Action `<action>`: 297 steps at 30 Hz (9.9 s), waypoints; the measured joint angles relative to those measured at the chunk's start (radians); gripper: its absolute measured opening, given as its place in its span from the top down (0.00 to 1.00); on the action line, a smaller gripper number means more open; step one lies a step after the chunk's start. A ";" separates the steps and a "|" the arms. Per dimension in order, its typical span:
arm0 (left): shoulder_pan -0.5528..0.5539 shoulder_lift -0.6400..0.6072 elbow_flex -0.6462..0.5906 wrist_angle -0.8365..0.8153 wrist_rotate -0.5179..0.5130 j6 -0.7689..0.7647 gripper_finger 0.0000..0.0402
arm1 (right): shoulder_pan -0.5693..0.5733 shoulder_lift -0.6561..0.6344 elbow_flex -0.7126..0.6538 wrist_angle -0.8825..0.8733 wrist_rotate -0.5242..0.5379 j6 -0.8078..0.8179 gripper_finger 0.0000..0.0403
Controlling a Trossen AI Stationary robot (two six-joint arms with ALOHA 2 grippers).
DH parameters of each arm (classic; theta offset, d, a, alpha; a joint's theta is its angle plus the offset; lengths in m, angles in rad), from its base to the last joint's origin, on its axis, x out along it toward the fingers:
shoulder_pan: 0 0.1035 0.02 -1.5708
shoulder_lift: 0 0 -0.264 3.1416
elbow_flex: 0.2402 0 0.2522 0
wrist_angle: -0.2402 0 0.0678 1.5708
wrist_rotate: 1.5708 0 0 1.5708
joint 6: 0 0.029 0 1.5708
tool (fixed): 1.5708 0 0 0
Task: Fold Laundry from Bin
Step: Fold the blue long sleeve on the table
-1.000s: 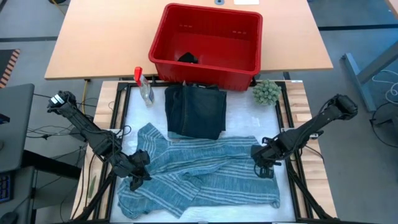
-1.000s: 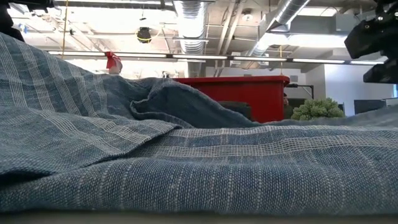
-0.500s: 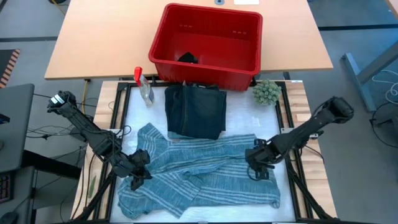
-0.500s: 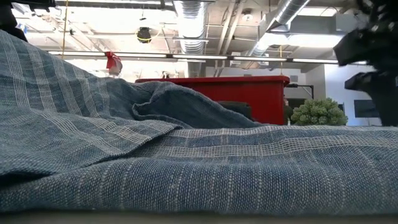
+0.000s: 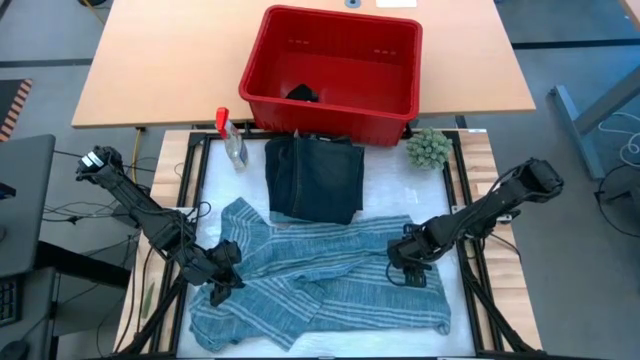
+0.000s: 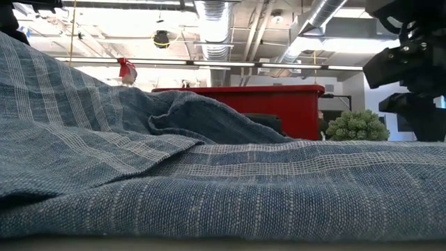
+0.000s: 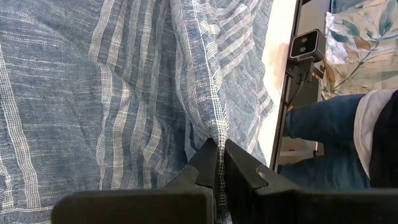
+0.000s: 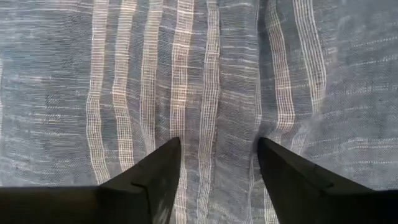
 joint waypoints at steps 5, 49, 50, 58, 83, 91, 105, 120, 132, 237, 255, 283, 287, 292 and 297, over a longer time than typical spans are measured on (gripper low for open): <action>0.000 0.000 0.000 0.000 0.000 0.000 1.00 | 0.000 0.000 0.000 -0.051 -0.024 0.000 0.57; -0.002 -0.195 0.000 0.236 -0.065 0.112 1.00 | -0.014 -0.143 0.160 -0.175 -0.038 0.045 0.64; -0.002 -0.192 0.000 0.236 -0.062 0.110 1.00 | -0.017 -0.143 0.160 -0.125 -0.030 0.041 0.60; -0.002 -0.194 0.000 0.236 -0.056 0.107 1.00 | -0.149 -0.022 0.140 0.195 -0.015 -0.138 0.39; -0.002 -0.195 0.000 0.235 -0.078 0.089 1.00 | -0.218 0.181 0.097 0.385 -0.075 -0.350 0.38; -0.016 -0.198 0.000 0.239 -0.072 0.089 1.00 | -0.189 0.178 0.097 0.224 -0.147 -0.338 0.52; -0.096 -0.222 0.000 0.243 -0.127 0.078 1.00 | -0.117 0.024 0.099 0.058 -0.183 -0.192 0.94; -0.223 -0.098 0.001 0.561 -0.134 -0.042 1.00 | 0.098 -0.164 0.244 0.055 -0.508 0.421 0.95; -0.422 0.369 0.053 1.020 -0.255 -0.327 1.00 | 0.265 -0.021 0.307 0.401 -0.549 0.657 0.95; 0.343 0.132 -0.090 -0.402 -0.066 0.201 1.00 | -0.642 0.124 0.211 -0.194 0.140 -0.564 0.91; 0.396 -0.029 0.184 -0.496 0.074 0.422 1.00 | -0.549 -0.127 0.365 -0.537 -0.001 -0.497 0.95; 0.083 0.207 0.396 -0.485 0.093 0.184 1.00 | 0.106 -0.138 0.366 -0.421 0.002 0.236 0.95; 0.024 0.272 0.396 -0.432 0.114 0.120 1.00 | 0.209 -0.046 0.366 -0.405 0.002 0.312 0.95; -0.014 0.354 0.396 -0.425 0.171 0.085 1.00 | 0.273 0.078 0.366 -0.331 0.030 0.351 0.92; -0.013 0.419 0.396 -0.408 0.239 0.088 1.00 | 0.261 0.146 0.366 -0.301 -0.043 0.356 0.80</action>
